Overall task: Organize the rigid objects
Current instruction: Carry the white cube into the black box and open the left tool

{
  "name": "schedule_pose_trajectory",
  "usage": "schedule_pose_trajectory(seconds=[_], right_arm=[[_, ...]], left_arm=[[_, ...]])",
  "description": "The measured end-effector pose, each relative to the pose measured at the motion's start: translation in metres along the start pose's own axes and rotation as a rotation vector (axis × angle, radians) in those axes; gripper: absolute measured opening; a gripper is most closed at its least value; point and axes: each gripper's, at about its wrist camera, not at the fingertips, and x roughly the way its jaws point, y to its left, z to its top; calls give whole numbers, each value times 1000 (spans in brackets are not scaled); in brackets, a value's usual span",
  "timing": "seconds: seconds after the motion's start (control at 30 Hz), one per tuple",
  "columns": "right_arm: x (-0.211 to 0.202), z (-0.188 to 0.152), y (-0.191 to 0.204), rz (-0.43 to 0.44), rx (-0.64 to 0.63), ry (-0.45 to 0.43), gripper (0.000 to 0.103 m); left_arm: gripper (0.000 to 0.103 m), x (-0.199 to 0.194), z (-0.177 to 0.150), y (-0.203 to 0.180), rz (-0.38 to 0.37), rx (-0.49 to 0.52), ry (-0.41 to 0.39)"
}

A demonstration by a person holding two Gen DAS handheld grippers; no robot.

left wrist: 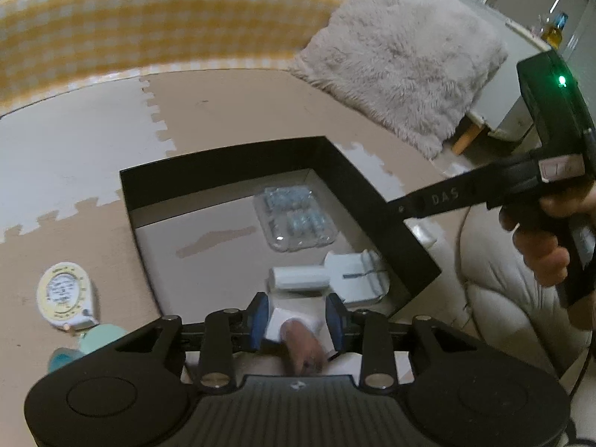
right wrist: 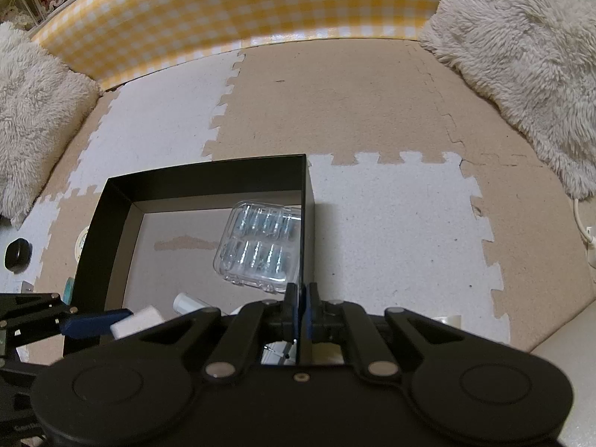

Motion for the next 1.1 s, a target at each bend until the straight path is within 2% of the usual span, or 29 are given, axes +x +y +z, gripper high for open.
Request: schedule_pose_trajectory(seconds=[0.03,0.27,0.57,0.63,0.77,0.83,0.9,1.03,1.1], right_arm=[[0,0,0,1,0,1,5],[0,0,0,1,0,1,5],[0,0,1,2,1,1,5],[0,0,1,1,0,1,5],[0,0,1,1,1,1,5],[0,0,1,0,-1,0,5],[0,0,1,1,0,1,5],[0,0,1,-1,-2,0,5],[-1,-1,2,-2,-3,-1,5]], left_arm=[[43,-3,0,0,2,3,0],[44,-16,-2,-6,19,50,31],[55,-24,-3,-6,29,33,37],[63,-26,-3,-6,34,24,31],[69,-31,-2,-6,37,13,20],[81,-33,-2,-6,41,8,15],[87,-36,-2,-6,44,4,8],[98,-40,-1,-6,52,-10,-4],[101,-41,-1,-5,60,-17,-9]])
